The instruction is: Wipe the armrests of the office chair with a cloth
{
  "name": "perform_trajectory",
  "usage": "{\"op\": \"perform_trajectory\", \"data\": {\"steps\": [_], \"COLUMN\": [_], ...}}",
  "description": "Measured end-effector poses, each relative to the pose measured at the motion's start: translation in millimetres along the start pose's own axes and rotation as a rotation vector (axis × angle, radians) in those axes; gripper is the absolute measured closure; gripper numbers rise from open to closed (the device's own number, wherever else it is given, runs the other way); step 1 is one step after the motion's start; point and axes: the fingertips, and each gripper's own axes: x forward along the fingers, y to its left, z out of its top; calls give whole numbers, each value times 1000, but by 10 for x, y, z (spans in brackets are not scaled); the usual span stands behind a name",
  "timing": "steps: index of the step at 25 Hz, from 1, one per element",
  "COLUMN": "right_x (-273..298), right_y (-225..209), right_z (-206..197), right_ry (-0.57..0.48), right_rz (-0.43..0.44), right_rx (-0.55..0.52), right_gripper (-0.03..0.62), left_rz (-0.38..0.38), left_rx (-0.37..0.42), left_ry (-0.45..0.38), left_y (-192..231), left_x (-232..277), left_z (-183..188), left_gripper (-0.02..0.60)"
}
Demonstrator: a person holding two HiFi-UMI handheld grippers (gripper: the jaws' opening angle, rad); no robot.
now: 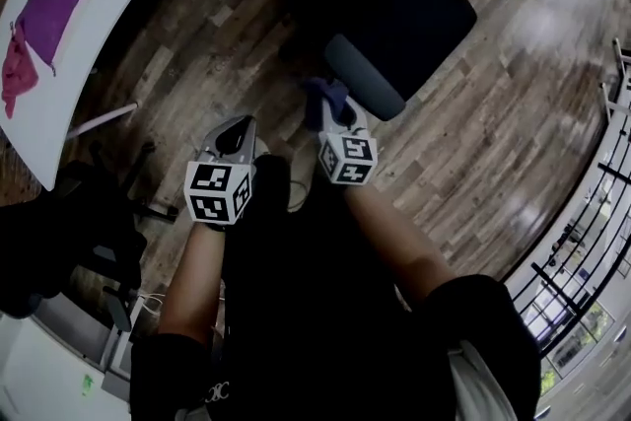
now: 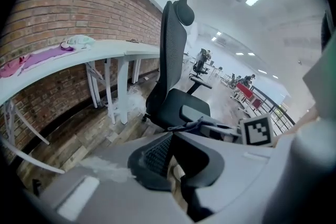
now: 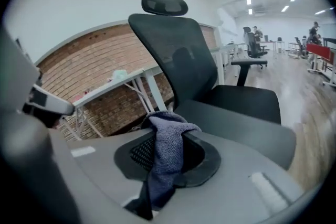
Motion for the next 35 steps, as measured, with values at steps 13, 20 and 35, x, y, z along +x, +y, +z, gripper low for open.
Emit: {"op": "perform_trajectory", "data": {"steps": [13,20,35], "right_x": [-825,-1106,-1331], "right_y": [-1050,-1490,-1349], "right_z": [1699,1897,1912], "right_ry": [-147,-144,-119], "right_rz": [220,177,114], "right_rx": [-365,-334,-289], "right_gripper": [523,523,523], "left_rz": [-38,-110,-207], "left_rx": [-5,86,83], "left_ry": [-107,-161,-190], "left_y": [-1439,-2097,-2008], "left_x": [857,1018,1028], "left_z": [1190,1699,1711], "left_gripper": [575,575,575]}}
